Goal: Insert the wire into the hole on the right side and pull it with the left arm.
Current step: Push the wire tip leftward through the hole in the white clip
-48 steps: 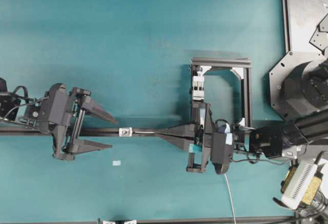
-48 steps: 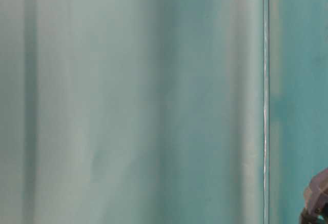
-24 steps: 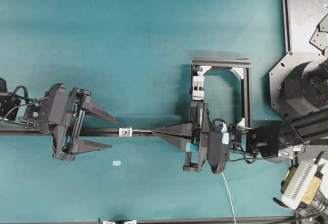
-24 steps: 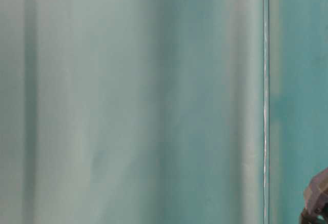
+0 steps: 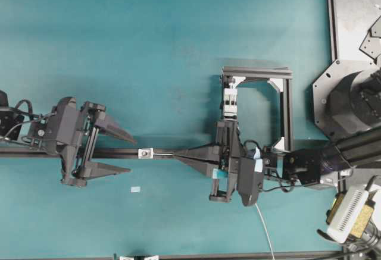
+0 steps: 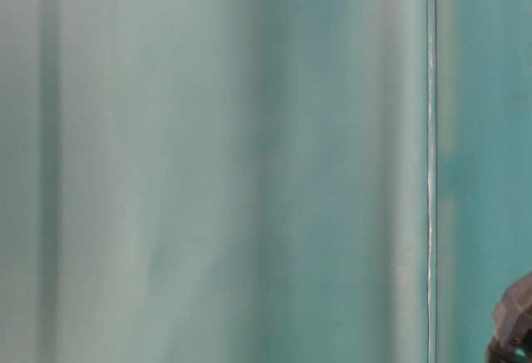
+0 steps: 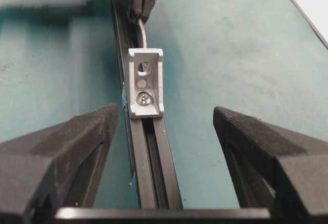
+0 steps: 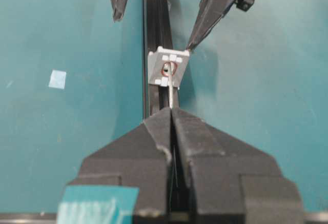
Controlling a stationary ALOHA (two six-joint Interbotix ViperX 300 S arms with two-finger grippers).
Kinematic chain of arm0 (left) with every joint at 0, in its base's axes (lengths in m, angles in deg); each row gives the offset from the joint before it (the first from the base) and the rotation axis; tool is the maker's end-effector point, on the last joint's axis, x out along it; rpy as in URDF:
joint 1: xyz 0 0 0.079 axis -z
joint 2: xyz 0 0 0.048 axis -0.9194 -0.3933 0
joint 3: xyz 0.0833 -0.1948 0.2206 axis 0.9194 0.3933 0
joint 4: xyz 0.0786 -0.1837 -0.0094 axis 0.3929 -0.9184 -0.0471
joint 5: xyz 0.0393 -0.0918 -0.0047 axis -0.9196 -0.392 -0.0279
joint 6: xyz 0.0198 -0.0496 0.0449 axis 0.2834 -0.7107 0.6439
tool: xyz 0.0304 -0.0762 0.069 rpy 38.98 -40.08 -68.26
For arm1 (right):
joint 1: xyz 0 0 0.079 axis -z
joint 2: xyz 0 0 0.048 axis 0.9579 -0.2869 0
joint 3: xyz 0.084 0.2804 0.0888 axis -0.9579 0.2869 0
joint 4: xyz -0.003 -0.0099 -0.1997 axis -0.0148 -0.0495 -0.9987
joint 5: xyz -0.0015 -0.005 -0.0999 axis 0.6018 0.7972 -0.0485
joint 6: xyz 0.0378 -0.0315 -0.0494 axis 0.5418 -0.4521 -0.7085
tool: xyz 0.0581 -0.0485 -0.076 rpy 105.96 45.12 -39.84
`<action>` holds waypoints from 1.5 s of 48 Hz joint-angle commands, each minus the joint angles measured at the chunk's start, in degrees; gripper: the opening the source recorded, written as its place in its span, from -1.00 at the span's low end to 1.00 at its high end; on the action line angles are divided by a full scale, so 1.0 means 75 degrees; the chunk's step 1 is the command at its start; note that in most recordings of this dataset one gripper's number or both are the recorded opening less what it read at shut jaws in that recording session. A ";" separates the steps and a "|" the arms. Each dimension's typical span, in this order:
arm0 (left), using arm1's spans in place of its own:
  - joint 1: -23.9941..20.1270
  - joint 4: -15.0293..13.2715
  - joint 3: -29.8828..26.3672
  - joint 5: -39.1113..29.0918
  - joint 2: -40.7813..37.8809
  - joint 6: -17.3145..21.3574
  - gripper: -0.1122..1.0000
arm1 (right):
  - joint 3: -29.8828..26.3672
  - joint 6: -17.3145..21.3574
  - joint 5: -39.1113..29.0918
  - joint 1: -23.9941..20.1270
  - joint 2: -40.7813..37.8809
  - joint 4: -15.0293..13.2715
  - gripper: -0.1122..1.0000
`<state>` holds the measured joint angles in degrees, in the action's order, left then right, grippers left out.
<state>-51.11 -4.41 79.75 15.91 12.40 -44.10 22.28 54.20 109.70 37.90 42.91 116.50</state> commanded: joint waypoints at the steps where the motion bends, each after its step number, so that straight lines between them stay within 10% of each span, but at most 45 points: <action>1: 0.0035 -0.0023 -0.0094 0.0035 0.0129 -0.0012 0.84 | -0.0129 -0.0012 0.0023 0.0082 0.0047 0.0000 -0.75; 72: 0.0023 -0.0023 -0.0094 0.0000 0.0141 0.0000 0.84 | -0.0785 -0.0187 -0.0469 0.0727 -0.0223 -0.0316 -0.75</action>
<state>-51.02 -4.50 79.75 15.65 12.40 -44.10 17.10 52.88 105.92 42.83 40.45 114.21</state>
